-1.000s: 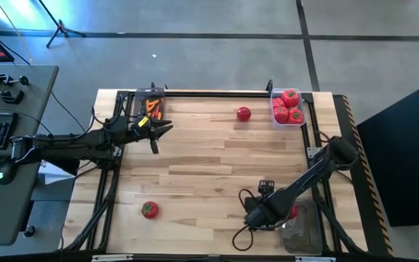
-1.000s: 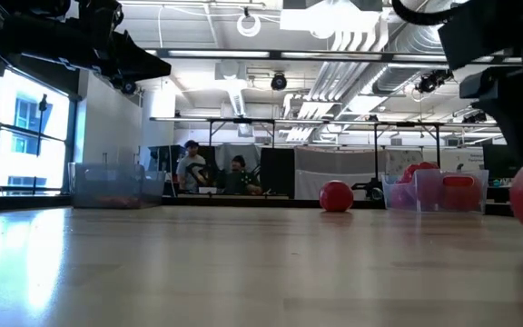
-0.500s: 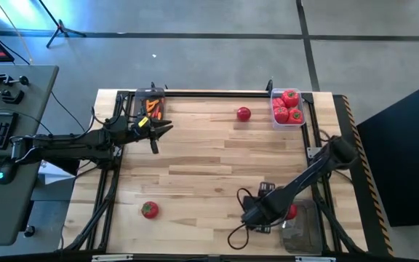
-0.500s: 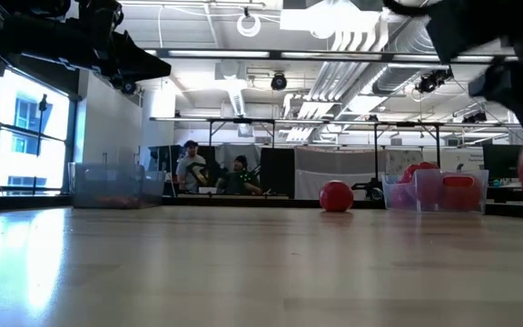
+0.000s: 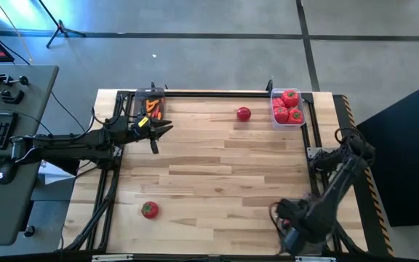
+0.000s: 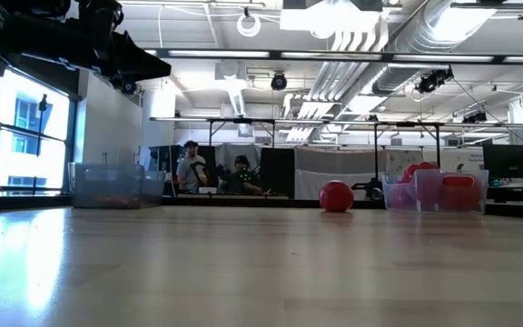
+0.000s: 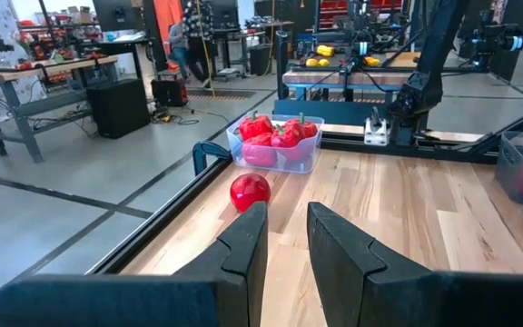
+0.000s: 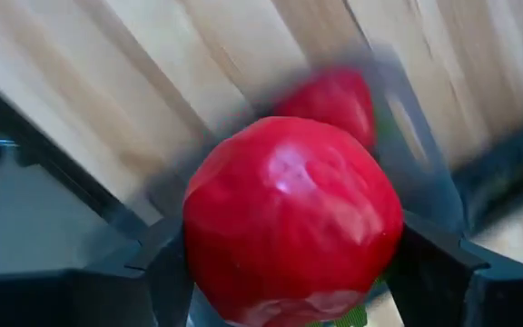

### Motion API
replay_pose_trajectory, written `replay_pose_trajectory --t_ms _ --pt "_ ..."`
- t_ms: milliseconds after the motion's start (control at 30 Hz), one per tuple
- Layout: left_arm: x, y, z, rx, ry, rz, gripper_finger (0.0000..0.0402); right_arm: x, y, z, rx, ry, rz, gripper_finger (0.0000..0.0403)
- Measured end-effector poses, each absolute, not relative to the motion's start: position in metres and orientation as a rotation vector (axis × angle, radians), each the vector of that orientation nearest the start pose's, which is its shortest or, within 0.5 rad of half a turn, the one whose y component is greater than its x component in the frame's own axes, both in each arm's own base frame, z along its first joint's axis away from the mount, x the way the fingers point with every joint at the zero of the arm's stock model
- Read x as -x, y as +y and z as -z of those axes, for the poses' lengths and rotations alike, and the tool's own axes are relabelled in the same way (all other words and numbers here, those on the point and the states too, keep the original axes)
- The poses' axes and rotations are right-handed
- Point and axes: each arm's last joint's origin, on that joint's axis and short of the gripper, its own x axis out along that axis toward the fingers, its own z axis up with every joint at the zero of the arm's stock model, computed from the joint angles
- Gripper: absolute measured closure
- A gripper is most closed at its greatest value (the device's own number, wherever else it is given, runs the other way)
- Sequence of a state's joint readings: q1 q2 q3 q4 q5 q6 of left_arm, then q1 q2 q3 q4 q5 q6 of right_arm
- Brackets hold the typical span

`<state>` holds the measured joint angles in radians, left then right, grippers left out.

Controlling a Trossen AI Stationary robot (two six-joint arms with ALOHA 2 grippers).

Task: Sort produce into baskets
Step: Put the tomato into the bottom black bin

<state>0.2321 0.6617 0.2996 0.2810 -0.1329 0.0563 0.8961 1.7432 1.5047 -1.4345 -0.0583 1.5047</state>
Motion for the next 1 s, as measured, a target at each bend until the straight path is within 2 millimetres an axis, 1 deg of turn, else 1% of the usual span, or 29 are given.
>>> replay_pose_trajectory --t_ms 100,200,367,533,667,800,1000 --pt "-0.153 0.04 -0.228 -0.051 0.086 -0.362 0.0335 -0.174 0.247 -0.261 -0.452 1.645 0.653 0.0135" --pt "-0.153 0.04 -0.228 -0.05 0.079 -0.363 0.0335 -0.166 0.248 -0.253 -0.492 1.663 0.762 0.0132" --pt "-0.153 0.04 -0.229 -0.05 0.074 -0.363 0.0335 -0.164 0.239 -0.239 -0.556 1.71 0.931 0.013" --pt "-0.153 0.04 -0.229 -0.05 0.075 -0.363 0.0335 -0.165 0.226 -0.221 -0.568 1.746 1.07 0.0129" --pt "-0.153 0.04 -0.229 -0.049 0.075 -0.363 0.0335 -0.163 0.22 -0.21 -0.55 1.771 1.097 0.0129" --pt "-0.153 0.04 -0.229 -0.033 0.072 -0.363 0.0335 -0.162 0.219 -0.203 -0.53 1.791 1.056 0.0125" --pt "-0.153 0.04 -0.229 -0.026 0.071 -0.364 0.0335 -0.162 0.218 -0.2 -0.504 1.806 1.026 0.01"
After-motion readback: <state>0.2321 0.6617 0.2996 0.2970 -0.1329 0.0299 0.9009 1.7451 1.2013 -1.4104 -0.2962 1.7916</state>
